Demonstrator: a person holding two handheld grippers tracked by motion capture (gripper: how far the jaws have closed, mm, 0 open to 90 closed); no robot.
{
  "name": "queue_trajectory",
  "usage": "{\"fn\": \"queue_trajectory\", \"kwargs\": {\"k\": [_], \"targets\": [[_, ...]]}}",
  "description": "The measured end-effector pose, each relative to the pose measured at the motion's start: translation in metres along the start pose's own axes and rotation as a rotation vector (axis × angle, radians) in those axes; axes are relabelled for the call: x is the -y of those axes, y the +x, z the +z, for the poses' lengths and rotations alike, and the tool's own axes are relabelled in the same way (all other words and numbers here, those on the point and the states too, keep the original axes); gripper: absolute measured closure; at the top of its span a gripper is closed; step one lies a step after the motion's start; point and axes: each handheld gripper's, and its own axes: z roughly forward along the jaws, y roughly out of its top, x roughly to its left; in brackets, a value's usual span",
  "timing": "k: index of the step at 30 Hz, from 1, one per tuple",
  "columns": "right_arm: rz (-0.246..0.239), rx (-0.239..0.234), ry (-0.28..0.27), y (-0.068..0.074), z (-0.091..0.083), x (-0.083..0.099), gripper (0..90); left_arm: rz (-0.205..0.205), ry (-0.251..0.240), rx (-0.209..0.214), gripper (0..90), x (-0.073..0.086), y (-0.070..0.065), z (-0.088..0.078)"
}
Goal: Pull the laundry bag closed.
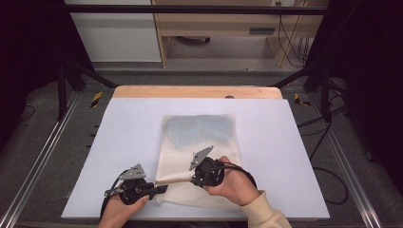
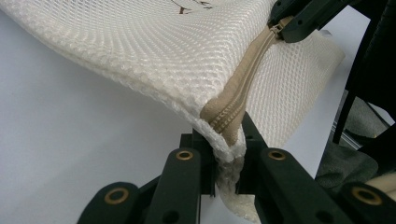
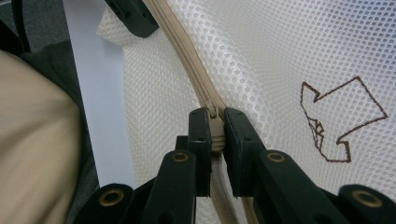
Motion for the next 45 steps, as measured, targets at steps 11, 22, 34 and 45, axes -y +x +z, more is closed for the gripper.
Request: {"fn": "queue_trajectory", "kwargs": {"k": [11, 22, 34, 45], "targets": [[0.001, 0.009, -0.009, -0.001, -0.006, 0.008, 81.8, 0.008, 0.005, 0.003, 81.9, -0.001, -0.002, 0.002], [0.015, 0.014, -0.026, 0.000, -0.011, 0.026, 81.8, 0.013, 0.012, 0.005, 81.8, 0.000, -0.002, 0.002], [0.023, 0.044, -0.068, 0.002, -0.014, 0.034, 81.7, 0.014, 0.009, 0.001, 81.8, 0.000, -0.002, 0.002], [0.011, 0.053, -0.102, 0.003, -0.013, 0.041, 81.7, 0.016, 0.012, 0.002, 81.9, -0.001, -0.003, 0.003]]}}
